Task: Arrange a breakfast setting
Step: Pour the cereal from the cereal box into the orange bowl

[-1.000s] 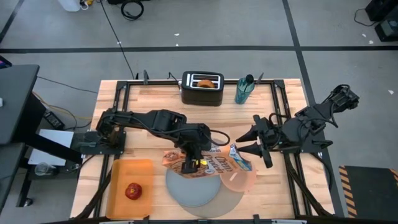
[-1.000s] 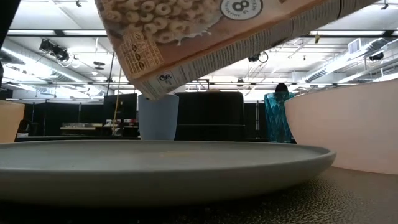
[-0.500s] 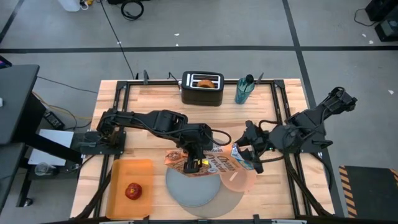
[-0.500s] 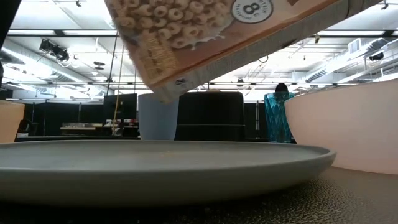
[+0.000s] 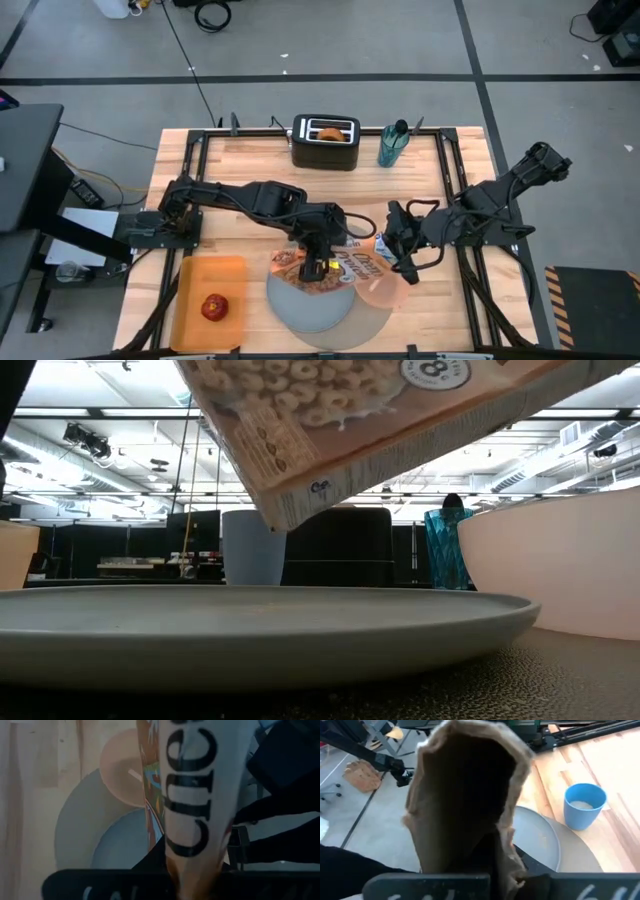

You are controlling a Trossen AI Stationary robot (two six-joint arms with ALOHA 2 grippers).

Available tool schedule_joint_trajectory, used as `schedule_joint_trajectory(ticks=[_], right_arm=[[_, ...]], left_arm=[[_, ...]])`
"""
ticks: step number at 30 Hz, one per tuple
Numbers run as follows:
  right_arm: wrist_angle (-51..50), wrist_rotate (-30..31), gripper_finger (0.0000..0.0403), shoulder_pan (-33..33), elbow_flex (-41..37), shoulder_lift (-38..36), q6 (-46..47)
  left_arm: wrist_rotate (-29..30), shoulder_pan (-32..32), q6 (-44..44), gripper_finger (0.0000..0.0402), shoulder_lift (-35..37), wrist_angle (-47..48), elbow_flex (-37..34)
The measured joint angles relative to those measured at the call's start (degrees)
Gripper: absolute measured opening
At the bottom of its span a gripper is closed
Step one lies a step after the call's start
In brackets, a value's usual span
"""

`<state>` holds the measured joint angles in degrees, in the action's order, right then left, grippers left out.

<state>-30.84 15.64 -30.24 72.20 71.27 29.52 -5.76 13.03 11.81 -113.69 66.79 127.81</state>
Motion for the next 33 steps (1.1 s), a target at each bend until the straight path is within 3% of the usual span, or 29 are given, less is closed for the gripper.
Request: schedule_joint_trajectory(ticks=[4,7,14,18,26,33], right_arm=[[-0.1,-0.1,0.0007,0.0,0.0,-0.4,-0.2],[-0.1,-0.3,0.0005,0.0,0.0,-0.8,-1.0],[0.1,-1.8,0.0005,0.0,0.0,-0.6,-2.5],[-0.6,-2.0,0.0005,0.0,0.0,-0.6,-2.7],[-2.6,-2.1,0.0005,0.0,0.0,-0.7,-2.3],[-2.6,-2.1,0.0005,0.6,0.0,-0.8,-2.3]], left_arm=[[0.1,-0.1,0.7,0.0012,0.0,-0.3,0.0],[-0.7,-0.1,3.2,0.0035,0.0,-1.3,0.0],[-1.5,0.0,6.9,0.0183,0.0,-0.8,0.0],[-0.8,0.1,7.9,0.0238,0.6,-0.9,0.0],[0.3,1.8,8.6,0.0252,3.6,2.9,0.0],[14.9,7.3,8.9,0.025,6.9,8.5,0.0]])
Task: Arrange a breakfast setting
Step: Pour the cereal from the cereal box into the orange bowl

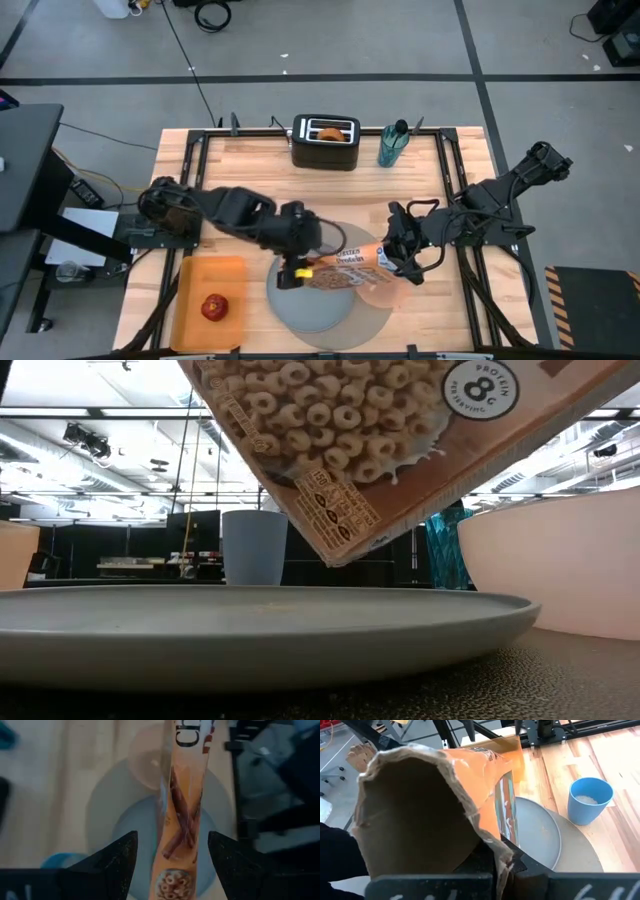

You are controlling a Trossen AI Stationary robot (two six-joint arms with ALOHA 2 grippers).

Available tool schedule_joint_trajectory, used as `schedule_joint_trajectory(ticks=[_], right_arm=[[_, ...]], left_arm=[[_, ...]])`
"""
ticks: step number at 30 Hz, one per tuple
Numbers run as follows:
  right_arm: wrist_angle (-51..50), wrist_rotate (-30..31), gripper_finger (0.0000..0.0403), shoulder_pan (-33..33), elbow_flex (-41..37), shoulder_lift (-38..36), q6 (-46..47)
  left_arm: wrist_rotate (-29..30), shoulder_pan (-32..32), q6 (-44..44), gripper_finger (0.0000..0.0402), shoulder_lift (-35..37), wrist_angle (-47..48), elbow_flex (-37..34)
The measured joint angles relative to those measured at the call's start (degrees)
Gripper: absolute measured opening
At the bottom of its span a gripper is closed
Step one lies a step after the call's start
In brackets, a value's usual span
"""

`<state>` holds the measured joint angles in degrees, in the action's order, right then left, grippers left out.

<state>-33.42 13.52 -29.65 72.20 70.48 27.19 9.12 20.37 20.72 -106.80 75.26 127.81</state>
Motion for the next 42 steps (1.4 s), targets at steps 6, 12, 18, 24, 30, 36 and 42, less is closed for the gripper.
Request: schedule_joint_trajectory(ticks=[6,12,18,24,30,36,42], right_arm=[[0.4,-1.1,0.0005,0.7,0.0,-0.3,-0.4],[0.3,-1.6,0.0005,0.7,0.0,-0.9,0.1],[0.3,-1.4,0.0005,1.7,0.0,-1.1,1.4],[0.9,-0.1,0.0005,2.4,0.0,-1.1,1.4],[2.8,0.2,0.0005,2.9,0.0,-1.1,1.7],[5.5,0.3,0.0005,2.9,0.0,-1.1,3.3],[6.9,0.4,0.0006,2.9,0.0,-1.1,3.8]], left_arm=[[10.1,3.1,3.7,0.0229,5.1,-1.1,-6.3],[12.0,3.4,6.5,0.02,17.1,-18.8,-27.2],[11.3,3.5,10.9,0.0188,32.6,-28.9,-46.5],[8.9,10.2,20.4,0.0187,44.2,-33.4,-63.9],[9.2,16.7,27.4,0.0193,47.3,-46.7,-78.2],[11.4,16.8,27.4,0.0246,47.2,-56.0,-86.7],[15.4,15.4,19.8,0.0289,47.2,-69.0,-91.2]])
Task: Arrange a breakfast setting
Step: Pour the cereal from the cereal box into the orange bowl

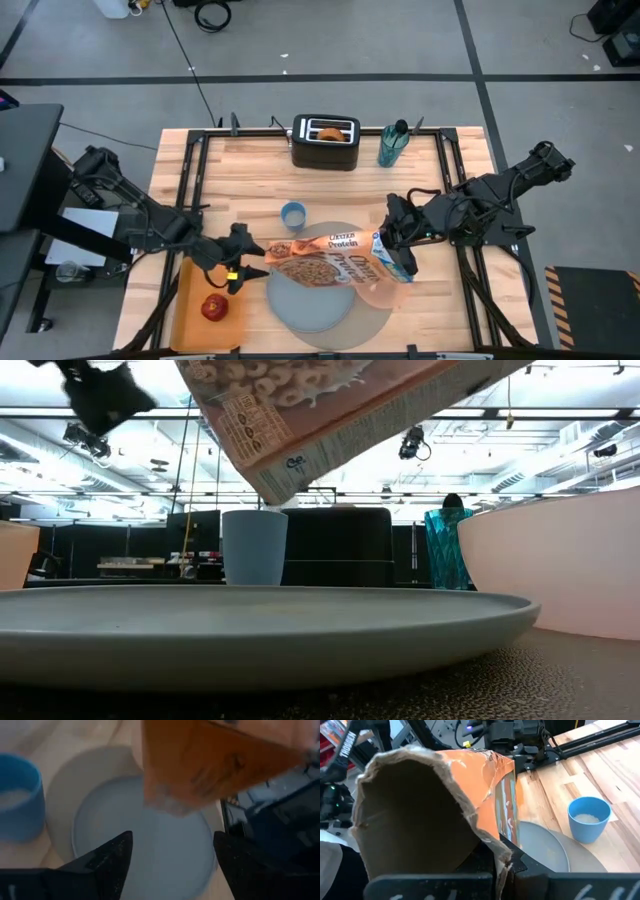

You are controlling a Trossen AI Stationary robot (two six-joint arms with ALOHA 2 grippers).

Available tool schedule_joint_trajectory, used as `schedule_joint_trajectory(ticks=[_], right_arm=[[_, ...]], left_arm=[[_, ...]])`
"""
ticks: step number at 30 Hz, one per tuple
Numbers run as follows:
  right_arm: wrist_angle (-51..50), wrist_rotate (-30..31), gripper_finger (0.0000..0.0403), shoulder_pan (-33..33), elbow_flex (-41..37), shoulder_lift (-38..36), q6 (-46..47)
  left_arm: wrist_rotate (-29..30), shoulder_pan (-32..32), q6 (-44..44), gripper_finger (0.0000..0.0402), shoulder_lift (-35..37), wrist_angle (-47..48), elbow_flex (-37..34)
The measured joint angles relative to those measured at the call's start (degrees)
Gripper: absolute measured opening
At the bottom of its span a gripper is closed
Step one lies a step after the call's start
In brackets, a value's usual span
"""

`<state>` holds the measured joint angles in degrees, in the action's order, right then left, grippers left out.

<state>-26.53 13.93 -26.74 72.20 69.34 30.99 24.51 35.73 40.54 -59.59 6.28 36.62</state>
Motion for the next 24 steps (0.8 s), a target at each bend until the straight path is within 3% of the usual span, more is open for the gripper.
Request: schedule_joint_trajectory(ticks=[16,24], right_arm=[[1.2,1.0,0.0007,0.1,0.0,0.0,0.3],[1.2,1.0,0.0007,0.1,0.0,0.0,0.3]], left_arm=[[-2.5,-6.2,-10.3,0.0296,-5.4,-17.0,-1.6],[-4.2,-6.4,-13.4,0.0286,-7.2,-25.6,-1.6]])
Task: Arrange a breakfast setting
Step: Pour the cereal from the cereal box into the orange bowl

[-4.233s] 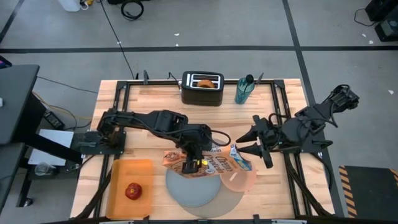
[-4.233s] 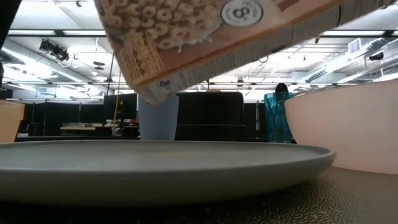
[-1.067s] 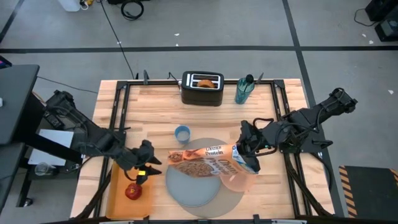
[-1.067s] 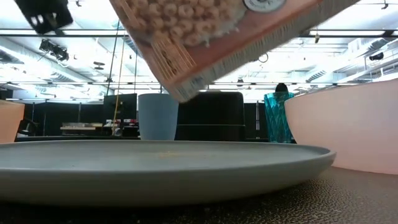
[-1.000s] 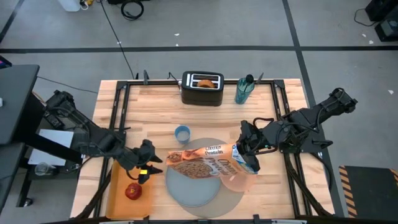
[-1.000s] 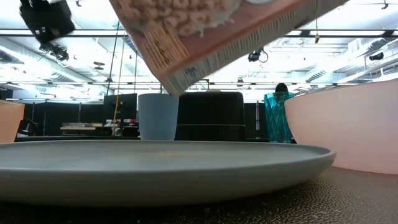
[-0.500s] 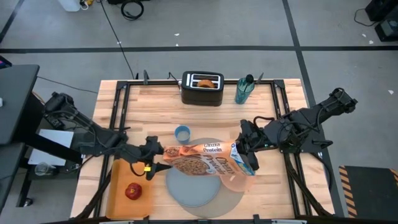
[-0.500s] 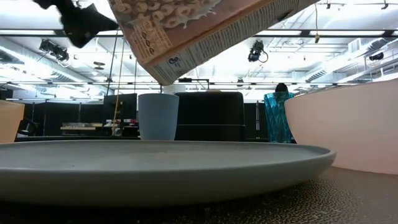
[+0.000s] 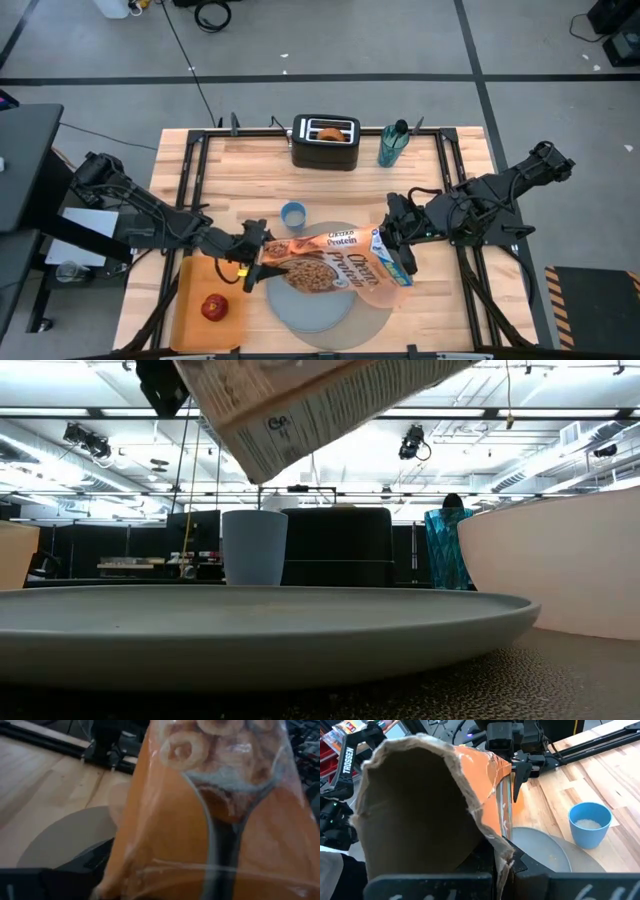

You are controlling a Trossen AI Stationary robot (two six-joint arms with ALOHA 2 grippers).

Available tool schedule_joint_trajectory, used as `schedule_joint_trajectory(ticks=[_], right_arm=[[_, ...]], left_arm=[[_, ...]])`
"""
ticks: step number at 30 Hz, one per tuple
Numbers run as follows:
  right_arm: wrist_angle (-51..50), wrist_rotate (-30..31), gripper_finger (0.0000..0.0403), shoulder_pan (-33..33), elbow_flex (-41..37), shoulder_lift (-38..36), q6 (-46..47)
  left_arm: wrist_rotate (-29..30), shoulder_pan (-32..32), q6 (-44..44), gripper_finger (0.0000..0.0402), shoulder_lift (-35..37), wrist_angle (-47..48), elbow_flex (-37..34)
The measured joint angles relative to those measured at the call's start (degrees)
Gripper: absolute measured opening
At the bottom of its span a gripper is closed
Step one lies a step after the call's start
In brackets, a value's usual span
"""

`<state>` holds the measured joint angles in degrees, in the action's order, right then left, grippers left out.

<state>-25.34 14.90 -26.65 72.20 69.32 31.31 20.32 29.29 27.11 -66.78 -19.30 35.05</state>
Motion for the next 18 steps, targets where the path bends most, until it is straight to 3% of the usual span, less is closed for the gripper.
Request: schedule_joint_trajectory(ticks=[11,18], right_arm=[[-1.6,3.2,0.0007,-1.0,0.0,0.0,0.3],[-7.7,1.9,0.0029,-1.0,0.1,0.0,4.6]], left_arm=[[-2.2,-0.3,2.3,0.0189,0.2,1.2,0.0],[-2.9,-1.6,0.4,0.0193,0.9,13.7,5.3]])
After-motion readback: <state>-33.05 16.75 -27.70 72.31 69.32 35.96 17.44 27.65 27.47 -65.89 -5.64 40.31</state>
